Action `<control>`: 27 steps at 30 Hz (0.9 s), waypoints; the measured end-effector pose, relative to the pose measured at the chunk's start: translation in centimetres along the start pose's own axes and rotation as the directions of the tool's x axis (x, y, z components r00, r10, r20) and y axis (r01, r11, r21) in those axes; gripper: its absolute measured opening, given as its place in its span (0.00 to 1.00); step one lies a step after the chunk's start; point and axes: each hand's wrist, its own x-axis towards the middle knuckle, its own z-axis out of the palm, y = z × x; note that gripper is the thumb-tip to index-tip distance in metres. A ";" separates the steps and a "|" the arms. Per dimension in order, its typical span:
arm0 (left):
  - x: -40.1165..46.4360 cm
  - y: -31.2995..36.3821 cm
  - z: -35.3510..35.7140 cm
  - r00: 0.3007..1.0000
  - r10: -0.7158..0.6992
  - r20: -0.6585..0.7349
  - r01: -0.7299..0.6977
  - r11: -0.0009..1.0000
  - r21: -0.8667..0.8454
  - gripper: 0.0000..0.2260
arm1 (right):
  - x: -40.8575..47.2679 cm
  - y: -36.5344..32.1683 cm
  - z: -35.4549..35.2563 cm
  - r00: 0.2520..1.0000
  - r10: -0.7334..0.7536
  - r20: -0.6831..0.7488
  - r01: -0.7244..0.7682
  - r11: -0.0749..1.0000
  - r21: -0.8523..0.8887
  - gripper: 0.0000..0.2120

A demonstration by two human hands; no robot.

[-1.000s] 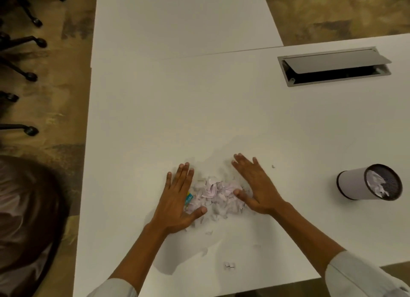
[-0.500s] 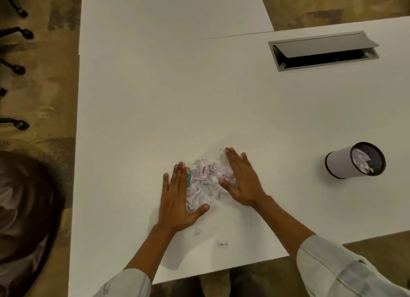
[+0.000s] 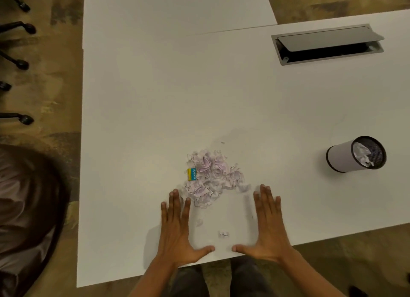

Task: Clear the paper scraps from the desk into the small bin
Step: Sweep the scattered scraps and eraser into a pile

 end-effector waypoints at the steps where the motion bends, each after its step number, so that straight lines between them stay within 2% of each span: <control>1: 0.1 0.1 0.3 1.000 -0.012 0.012 0.012 1.000 0.017 0.64 | 0.6 -0.6 0.4 1.000 0.001 0.001 -0.001 1.000 -0.004 0.73; 8: 5.2 0.4 -0.6 0.997 -0.038 -0.067 0.037 0.999 -0.015 0.64 | 7.5 -3.3 0.9 0.996 0.065 -0.061 -0.064 0.998 0.021 0.70; 14: 10.5 -0.2 -3.9 0.995 -0.007 -0.098 -0.001 0.997 -0.077 0.63 | 12.8 -3.6 -0.5 0.994 -0.019 -0.108 0.030 0.994 0.101 0.64; 18: 12.1 -0.5 -6.7 0.993 0.120 -0.015 -0.120 0.988 -0.093 0.62 | 14.3 -3.8 -1.8 0.989 -0.127 -0.073 0.135 0.982 0.132 0.61; 22: 12.3 -0.9 -8.6 0.960 0.229 0.164 -0.231 0.973 -0.006 0.59 | 14.6 -3.6 -3.6 0.973 -0.227 0.050 0.224 0.973 0.059 0.56; 25: 12.0 -0.6 -8.4 0.937 0.229 0.264 -0.272 0.952 0.140 0.52 | 14.4 -4.1 -4.1 0.950 -0.257 0.178 0.277 0.956 -0.094 0.49; 27: 11.8 0.1 -8.0 0.948 0.189 0.258 -0.240 0.953 0.183 0.45 | 14.4 -4.7 -4.0 0.950 -0.224 0.217 0.258 0.956 -0.143 0.43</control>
